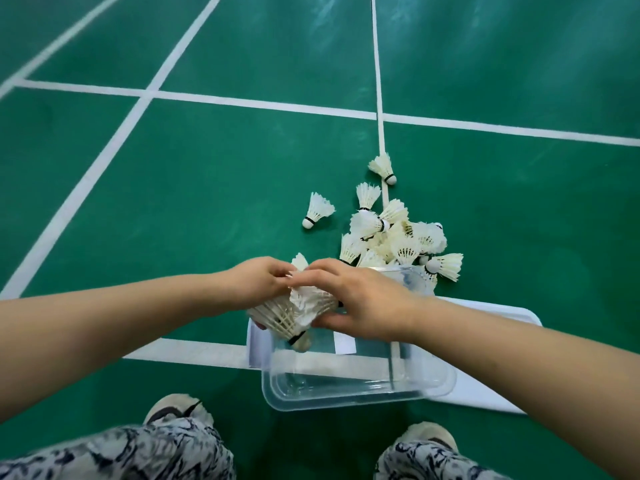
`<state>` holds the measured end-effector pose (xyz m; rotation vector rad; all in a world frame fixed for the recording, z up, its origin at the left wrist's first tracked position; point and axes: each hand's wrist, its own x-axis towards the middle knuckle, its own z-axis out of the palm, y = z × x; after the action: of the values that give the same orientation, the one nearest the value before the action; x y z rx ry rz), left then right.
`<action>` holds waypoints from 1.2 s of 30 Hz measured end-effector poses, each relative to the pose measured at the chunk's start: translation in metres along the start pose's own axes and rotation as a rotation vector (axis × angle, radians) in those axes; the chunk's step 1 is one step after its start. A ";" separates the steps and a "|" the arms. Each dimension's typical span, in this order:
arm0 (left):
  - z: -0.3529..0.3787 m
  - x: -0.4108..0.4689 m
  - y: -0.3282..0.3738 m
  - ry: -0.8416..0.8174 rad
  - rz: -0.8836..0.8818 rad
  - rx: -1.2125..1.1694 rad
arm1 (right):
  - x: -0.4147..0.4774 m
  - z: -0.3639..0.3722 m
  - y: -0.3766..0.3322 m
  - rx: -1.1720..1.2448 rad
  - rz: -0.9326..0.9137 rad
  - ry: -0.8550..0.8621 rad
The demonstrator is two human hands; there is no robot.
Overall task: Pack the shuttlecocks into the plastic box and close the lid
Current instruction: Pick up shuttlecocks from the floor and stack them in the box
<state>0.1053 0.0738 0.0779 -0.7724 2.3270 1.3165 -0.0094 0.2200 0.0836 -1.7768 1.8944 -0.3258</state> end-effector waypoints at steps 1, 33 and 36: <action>0.002 0.001 -0.002 0.004 0.001 -0.002 | 0.001 0.002 0.002 0.001 -0.002 -0.003; -0.012 0.022 -0.013 0.073 0.200 0.220 | 0.036 0.081 0.054 0.424 0.875 -0.150; -0.011 0.026 -0.013 0.080 0.209 0.232 | 0.048 0.085 0.053 0.499 0.901 -0.199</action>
<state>0.0926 0.0513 0.0604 -0.5293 2.6244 1.0836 -0.0108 0.1934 -0.0248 -0.5245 2.0174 -0.2344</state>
